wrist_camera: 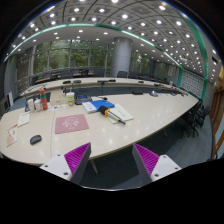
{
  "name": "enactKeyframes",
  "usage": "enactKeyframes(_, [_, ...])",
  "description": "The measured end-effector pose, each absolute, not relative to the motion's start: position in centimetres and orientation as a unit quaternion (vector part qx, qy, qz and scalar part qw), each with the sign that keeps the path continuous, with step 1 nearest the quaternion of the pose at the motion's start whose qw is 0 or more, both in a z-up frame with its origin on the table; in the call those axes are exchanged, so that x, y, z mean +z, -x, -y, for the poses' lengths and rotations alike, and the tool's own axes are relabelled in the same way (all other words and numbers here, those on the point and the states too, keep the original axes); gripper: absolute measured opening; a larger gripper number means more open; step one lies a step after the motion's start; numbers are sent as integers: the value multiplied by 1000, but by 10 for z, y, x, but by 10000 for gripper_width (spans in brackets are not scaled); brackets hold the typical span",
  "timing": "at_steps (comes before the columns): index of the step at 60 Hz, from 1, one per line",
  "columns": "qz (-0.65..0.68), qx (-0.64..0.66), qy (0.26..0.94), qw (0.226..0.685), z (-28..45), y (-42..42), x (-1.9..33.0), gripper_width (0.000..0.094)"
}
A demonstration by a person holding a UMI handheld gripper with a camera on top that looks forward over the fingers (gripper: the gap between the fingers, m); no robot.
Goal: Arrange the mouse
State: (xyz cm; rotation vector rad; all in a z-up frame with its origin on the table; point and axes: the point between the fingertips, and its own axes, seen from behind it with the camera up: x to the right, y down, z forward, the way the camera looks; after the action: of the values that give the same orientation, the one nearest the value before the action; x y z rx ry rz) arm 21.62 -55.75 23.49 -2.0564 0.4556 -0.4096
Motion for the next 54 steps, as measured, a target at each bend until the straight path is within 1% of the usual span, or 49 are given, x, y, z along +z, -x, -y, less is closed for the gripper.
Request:
enactKeyframes(4, [-183, -163, 847, 472, 560, -209, 226, 857])
enactKeyframes(7, [-180, -162, 851, 466, 558, -200, 209, 858])
enactKeyframes(8, [-179, -162, 853, 463, 566, -201, 210, 860])
enactKeyframes(9, [-179, -162, 853, 462, 549, -190, 189, 862])
enactKeyframes(13, [-176, -156, 862, 449, 543, -171, 158, 856])
enactKeyframes(14, [-174, -154, 865, 444, 551, -171, 158, 857])
enactKeyframes(15, [-173, -151, 867, 442, 546, -162, 149, 856])
enactKeyframes(20, [-162, -137, 875, 435, 534, -129, 121, 857])
enactKeyframes(29, [-117, -93, 884, 443, 481, -38, 77, 852])
enactKeyframes(34, [-98, -69, 888, 443, 444, 17, 60, 852])
enactKeyframes(42, [-85, -13, 888, 453, 377, 97, 41, 852])
enactKeyframes(54, [-47, 10, 888, 458, 290, 173, 20, 848])
